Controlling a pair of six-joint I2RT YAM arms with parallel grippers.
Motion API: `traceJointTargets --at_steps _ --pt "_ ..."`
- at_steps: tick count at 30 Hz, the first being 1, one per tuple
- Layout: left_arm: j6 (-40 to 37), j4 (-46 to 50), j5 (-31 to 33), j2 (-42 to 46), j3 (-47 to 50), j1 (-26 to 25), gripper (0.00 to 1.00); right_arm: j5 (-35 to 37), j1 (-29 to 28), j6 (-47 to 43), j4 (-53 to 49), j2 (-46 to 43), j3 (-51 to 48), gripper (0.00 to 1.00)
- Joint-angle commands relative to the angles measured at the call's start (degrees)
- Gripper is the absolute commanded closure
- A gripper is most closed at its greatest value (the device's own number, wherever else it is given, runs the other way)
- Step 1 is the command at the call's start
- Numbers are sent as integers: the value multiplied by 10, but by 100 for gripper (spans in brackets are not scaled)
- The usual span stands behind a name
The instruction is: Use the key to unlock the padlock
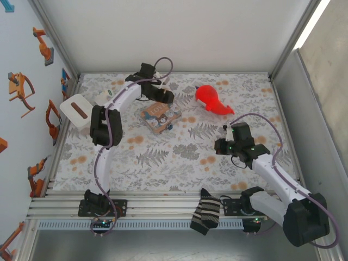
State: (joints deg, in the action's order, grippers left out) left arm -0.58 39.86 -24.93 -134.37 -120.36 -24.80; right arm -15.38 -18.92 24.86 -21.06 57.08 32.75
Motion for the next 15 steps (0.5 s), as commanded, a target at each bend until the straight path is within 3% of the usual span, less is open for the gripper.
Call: traceJointTargets --at_steps 1,15 --pt "-35 65 -19 -18 -36 -13 23 11 3 -7 -16 -14 19 100" --pt "-85 100 -78 -26 -64 -57 23 3 4 1 -9 -20 13 100"
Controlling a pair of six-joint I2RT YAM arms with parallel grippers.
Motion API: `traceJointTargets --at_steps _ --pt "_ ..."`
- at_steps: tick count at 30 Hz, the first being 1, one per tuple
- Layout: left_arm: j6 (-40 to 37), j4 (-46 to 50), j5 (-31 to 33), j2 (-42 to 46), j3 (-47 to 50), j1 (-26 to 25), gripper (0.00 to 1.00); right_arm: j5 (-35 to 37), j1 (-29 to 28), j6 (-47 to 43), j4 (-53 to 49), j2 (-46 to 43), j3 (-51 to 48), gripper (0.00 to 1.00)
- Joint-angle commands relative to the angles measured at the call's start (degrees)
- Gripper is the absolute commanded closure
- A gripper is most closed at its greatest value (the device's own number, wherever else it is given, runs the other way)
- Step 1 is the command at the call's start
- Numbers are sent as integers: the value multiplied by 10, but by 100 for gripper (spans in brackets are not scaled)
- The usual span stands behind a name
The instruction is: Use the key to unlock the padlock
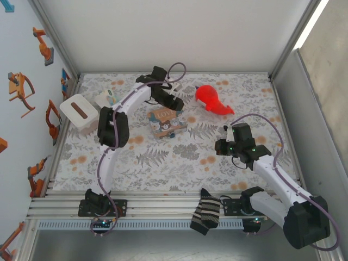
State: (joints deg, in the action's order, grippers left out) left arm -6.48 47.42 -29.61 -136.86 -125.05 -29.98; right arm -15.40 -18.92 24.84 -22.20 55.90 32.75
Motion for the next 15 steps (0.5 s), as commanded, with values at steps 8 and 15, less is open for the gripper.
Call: traceJointTargets --at_steps 8,15 --pt "-56 52 -69 -1 -23 -14 23 -2 3 6 13 -5 15 100" --pt "-93 95 -67 -12 -33 -40 23 -2 3 7 7 -16 15 100"
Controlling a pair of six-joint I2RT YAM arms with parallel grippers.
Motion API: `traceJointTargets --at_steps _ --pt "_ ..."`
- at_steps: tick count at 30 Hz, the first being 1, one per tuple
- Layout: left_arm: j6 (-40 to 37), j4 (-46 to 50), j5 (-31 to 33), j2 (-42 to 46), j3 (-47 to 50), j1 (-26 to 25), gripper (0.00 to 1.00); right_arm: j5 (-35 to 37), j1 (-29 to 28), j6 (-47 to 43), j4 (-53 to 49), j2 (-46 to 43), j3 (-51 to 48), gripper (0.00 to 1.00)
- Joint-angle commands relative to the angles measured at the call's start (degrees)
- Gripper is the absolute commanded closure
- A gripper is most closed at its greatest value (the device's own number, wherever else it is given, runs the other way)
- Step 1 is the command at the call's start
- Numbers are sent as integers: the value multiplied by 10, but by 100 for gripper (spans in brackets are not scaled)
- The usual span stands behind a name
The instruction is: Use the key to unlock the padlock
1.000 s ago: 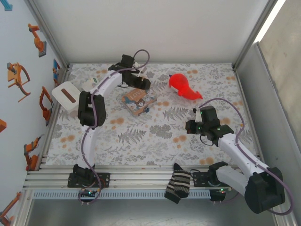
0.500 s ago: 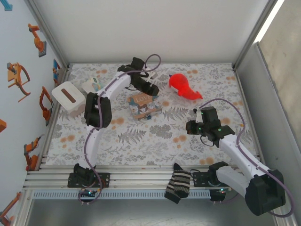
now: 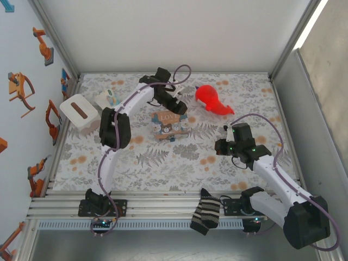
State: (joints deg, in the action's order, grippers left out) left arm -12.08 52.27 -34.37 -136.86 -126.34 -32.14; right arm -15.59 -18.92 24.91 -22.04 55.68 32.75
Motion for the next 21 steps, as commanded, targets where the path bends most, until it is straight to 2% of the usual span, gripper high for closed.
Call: traceJointTargets --at_steps 1,7,12,15,21 --pt "-44 55 -19 -14 -23 -22 23 2 4 7 3 -16 15 100" --pt "-77 98 -33 -10 -29 -39 23 7 3 7 -4 -30 12 100" --pt "-60 86 -41 49 -7 -44 25 6 3 9 -4 -30 12 100" --pt "-23 19 -26 127 76 -43 26 3 4 14 7 -28 9 100" --pt "97 -165 54 339 354 -35 25 -37 3 35 70 12 18 100"
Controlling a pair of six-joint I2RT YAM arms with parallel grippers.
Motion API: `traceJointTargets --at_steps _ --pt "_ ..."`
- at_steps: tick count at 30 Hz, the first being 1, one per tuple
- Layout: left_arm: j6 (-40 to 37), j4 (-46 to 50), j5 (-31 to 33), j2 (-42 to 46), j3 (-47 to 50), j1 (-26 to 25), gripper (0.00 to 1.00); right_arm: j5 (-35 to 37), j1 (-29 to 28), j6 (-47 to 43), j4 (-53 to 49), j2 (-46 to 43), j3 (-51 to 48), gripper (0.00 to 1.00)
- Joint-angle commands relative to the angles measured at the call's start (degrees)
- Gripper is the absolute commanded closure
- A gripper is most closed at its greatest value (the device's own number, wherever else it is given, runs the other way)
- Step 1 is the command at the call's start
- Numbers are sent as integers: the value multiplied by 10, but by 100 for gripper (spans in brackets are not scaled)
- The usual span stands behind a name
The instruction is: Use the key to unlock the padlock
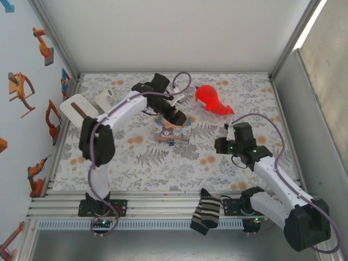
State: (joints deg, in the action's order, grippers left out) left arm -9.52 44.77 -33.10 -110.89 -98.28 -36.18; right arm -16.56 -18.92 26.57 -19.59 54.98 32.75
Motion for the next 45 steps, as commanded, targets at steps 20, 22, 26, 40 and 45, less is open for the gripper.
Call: traceJointTargets --at_steps 20,22,26,40,45 --pt "407 -417 -2 276 519 67 26 -150 -79 143 417 412 194 100" --pt "427 -438 -9 253 518 69 26 -153 -79 152 432 436 203 100" --pt "461 -480 -19 217 520 68 27 -150 -79 151 435 459 204 100" --pt "403 -481 -15 130 458 99 27 -135 -79 143 428 457 155 100" --pt "357 -448 -18 103 414 111 27 -128 -79 152 437 458 147 100"
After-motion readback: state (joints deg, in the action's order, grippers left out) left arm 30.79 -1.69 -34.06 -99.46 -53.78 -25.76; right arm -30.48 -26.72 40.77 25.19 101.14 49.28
